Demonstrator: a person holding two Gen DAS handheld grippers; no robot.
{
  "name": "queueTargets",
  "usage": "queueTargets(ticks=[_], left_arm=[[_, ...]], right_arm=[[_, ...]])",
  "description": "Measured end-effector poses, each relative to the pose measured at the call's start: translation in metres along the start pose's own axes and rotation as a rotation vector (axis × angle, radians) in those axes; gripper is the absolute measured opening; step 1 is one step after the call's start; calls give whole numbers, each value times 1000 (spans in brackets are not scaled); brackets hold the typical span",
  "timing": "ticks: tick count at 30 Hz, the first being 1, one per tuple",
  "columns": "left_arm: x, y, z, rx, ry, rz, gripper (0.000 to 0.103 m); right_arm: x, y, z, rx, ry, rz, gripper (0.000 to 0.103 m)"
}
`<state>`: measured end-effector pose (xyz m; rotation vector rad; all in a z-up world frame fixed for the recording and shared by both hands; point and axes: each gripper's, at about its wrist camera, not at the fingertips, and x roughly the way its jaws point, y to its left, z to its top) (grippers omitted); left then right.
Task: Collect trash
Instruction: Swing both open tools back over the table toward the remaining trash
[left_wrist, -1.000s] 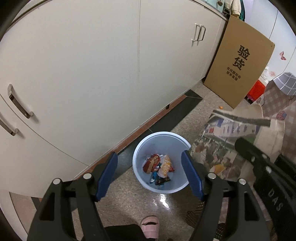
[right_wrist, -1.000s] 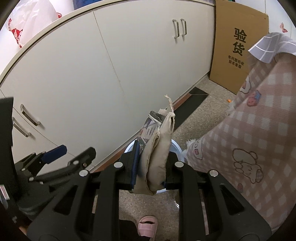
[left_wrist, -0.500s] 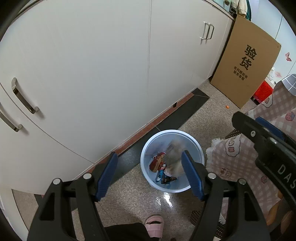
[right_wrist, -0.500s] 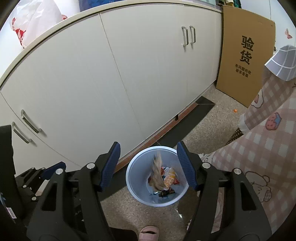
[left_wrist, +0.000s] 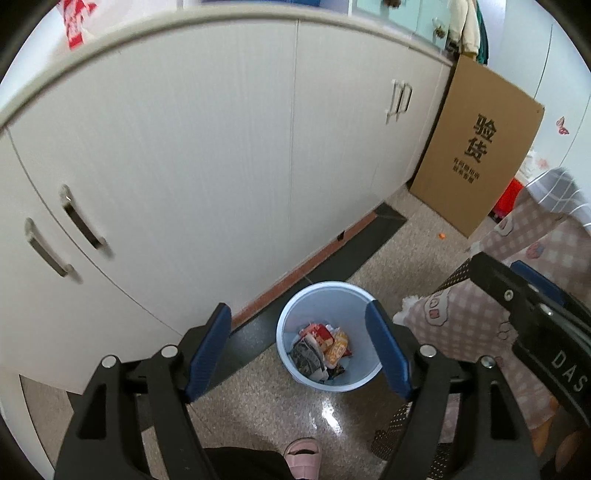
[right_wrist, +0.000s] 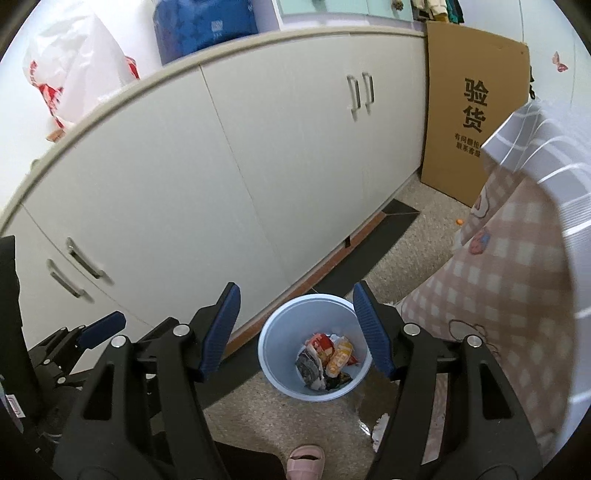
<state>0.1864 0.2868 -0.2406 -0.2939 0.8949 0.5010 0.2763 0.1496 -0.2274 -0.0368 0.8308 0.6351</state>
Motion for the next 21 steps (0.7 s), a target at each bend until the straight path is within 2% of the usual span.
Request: queueTargets(ticks=[5,11,16,21], left_arm=[[-50,1,9,-23,-98,-15,73],[-109,-4,20,-33,-206,-35,74],[-148,-21,24,-22,-268,-76,77],[-178,-58,21,32,-304,-137,78]], right_arm=[[-43,3,15,37,-21,97,63],[-101,7,27,29,-104,146,64],[-148,-1,30,15,-179,133,64],[-198,-31,27,33,-237,97,65]])
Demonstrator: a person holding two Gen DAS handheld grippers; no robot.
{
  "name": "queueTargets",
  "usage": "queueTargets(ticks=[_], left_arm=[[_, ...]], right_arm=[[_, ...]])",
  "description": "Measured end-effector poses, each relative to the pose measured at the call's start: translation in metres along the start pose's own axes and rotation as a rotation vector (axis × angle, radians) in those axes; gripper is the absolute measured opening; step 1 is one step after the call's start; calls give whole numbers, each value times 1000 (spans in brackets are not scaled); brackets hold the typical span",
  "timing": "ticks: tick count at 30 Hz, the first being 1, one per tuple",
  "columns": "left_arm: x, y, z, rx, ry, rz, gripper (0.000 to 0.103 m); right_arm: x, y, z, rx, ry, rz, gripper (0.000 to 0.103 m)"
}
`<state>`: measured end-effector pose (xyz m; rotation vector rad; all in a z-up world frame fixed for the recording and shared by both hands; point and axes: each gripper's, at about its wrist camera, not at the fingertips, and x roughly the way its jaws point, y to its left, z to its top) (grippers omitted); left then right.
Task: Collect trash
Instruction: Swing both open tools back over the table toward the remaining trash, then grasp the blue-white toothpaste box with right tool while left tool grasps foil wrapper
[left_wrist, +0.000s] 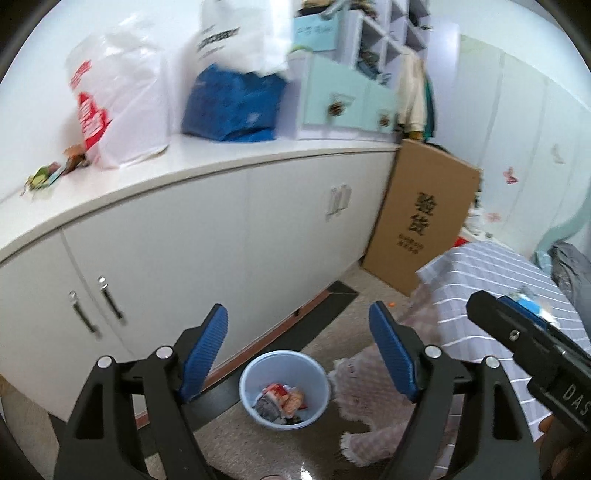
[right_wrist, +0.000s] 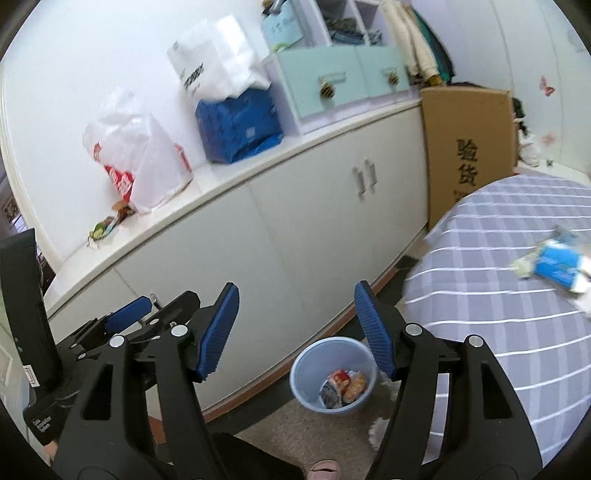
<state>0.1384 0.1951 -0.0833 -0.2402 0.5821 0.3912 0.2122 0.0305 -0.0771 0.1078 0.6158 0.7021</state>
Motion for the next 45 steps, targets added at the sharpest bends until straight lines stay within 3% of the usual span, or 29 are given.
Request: queueTargets(ticks=[6,13,19,24,30,35,36,38,43,45], left_arm=[[-13,-63,-2,105,7,-88,78],[-1,-143,-14,266,109,-226,78],[27,-197,-29,383,221,-297,78],[46,-230,-35,459,252,-303,78],[72,-245,-26,452,271,-290,78],[86,-258,-22,465,266,-284,78],[87,-259,-21,466,265,-285,78],[92,-264,-19,470,262,-287,78],[104,-277,-16,490,255,-299,78],[111,-284,-15,507,243,-297,78]], right_arm=[[-55,-53,6,27,-54,-105,68],[-100,-138,0,112,-71,-278,70],[-110,-202,-12,221,-31,-389,70],[-103,-247,-30,397,11,-299,70],[-82,-279,-35,552,9,-181,70],[-66,-295,-27,617,-11,-142,70],[-63,-298,-25,626,-18,-131,67],[-56,-302,-23,646,-16,-108,28],[-62,-306,-23,623,-83,-88,17],[-75,-302,-17,588,-141,-135,13]])
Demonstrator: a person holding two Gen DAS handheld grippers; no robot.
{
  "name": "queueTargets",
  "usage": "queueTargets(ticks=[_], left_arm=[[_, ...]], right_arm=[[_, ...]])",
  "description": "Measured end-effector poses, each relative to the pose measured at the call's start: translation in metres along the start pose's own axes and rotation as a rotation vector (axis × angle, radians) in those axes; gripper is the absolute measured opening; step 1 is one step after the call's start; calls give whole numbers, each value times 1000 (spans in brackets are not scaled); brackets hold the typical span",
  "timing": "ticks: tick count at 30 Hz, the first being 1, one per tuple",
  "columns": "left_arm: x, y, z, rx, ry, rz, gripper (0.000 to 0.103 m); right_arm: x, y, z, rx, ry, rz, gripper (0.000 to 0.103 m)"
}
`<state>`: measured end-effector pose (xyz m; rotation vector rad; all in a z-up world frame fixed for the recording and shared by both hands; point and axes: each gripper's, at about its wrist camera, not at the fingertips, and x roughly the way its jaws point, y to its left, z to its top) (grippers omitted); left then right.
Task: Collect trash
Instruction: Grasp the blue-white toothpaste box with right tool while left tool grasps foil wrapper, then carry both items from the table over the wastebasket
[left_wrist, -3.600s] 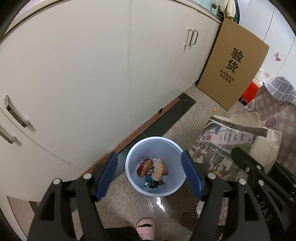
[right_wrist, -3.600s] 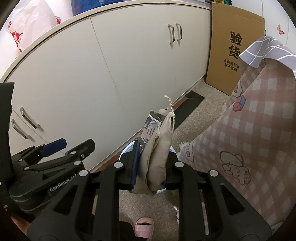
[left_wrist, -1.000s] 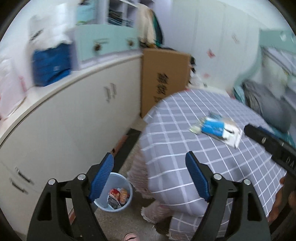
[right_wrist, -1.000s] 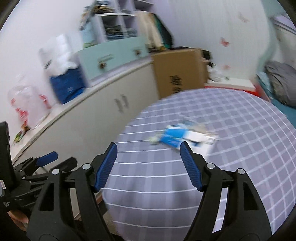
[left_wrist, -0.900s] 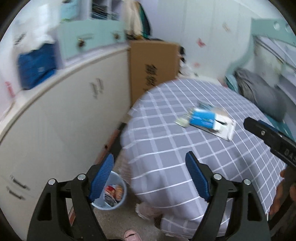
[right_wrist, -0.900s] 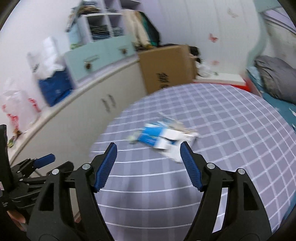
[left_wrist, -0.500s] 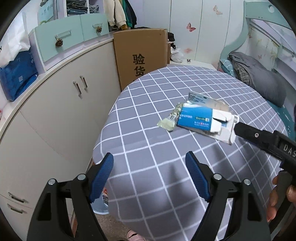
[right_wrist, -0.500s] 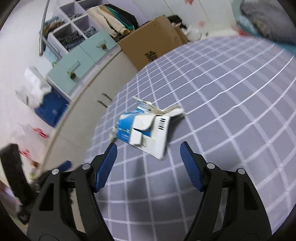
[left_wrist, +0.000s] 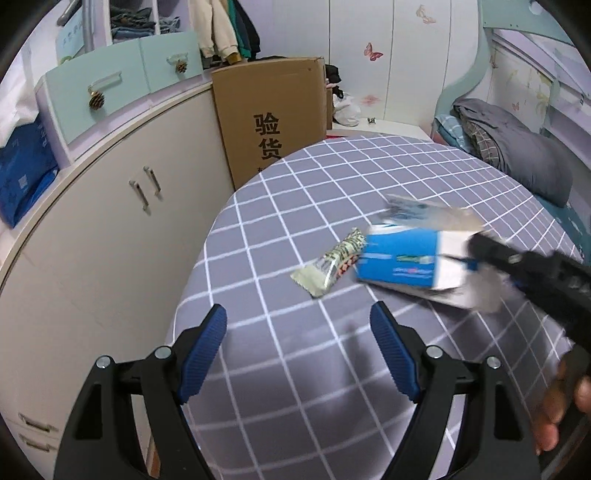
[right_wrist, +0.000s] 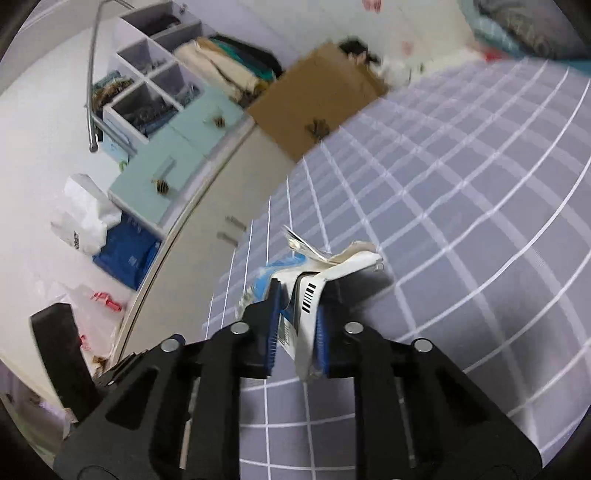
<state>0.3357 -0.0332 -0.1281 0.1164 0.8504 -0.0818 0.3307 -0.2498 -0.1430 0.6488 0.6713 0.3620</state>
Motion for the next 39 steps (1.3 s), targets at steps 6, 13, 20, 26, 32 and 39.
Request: queueTargets(ticks=[6,13,20,26,32,39], left_arm=[[21,-8,16,24,-8,-12,78],[43,-23,26,90,14,-12,59],[44,-20,23,82,30,-86,20],[25,3,8,-29,5,-98,19],[-9,35,-16,-115,-58,-64,19],[-51,79,-53,-189,-123,19,18]], right_arm=[[-21,19,5,-141,-164,-137,8],[-17,34,2,-236,-187,-192,8],[-16,40,0,-275,-188,-195,7],[-17,54,-6,-311,-186,-188,7],[-19,83,-19,-346,-178,-154,7],[-16,129,-43,-402,-148,-78,7]])
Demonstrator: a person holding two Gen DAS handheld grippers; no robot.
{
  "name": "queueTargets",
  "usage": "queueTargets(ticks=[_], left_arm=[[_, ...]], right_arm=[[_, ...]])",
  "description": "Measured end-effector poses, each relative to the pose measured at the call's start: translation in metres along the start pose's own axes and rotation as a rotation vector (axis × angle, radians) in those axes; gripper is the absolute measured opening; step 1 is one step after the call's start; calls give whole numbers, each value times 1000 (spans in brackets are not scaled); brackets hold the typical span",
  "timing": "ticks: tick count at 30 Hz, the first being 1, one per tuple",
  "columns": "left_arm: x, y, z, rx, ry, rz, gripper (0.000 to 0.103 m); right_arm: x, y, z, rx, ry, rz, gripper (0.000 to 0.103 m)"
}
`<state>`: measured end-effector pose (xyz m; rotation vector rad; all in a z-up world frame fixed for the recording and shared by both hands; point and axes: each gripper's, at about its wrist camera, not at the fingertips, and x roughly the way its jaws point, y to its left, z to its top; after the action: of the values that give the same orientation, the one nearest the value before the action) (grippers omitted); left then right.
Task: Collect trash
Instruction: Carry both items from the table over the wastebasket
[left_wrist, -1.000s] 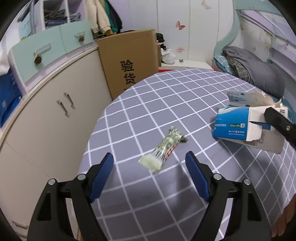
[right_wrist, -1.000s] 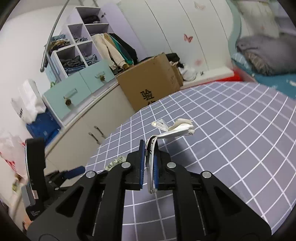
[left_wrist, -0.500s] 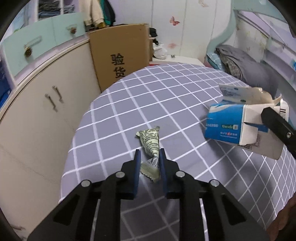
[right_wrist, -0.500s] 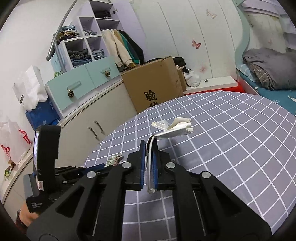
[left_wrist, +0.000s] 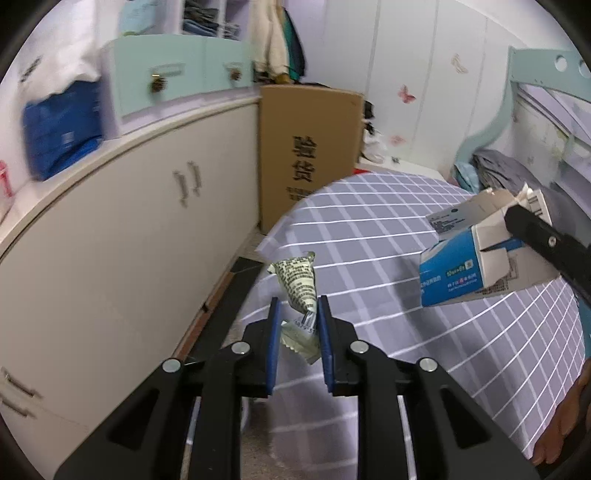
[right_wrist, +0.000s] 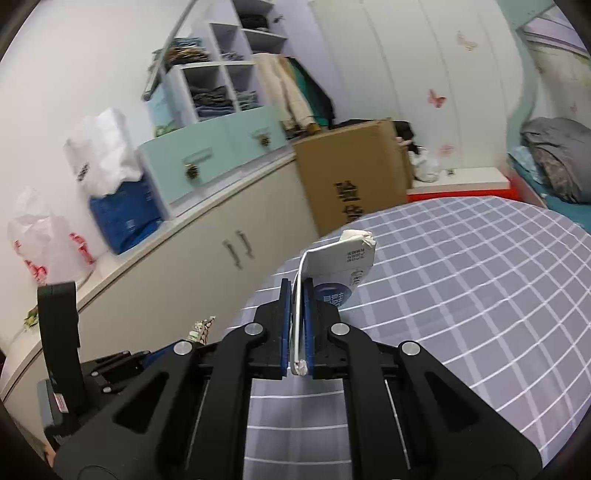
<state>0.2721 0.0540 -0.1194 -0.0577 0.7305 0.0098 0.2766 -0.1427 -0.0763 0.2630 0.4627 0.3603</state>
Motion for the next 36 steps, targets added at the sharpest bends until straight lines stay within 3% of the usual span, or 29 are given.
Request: queueTargets(ticks=[7,18,26,36], left_arm=[[-34,57,-32,-100,-22,62,18],[-51,135,-82,-213,9,168,19],[-24,187,-119,-297,107,214,19],[38,216,-145,-333,235,200,19]], right_arm=[[4,65,-9,-64,35,97,6],[37,168,-63,-181,169,236,7],[82,212,-118,-248,304,269,7],[141,215,-166,-287,423,221,6]])
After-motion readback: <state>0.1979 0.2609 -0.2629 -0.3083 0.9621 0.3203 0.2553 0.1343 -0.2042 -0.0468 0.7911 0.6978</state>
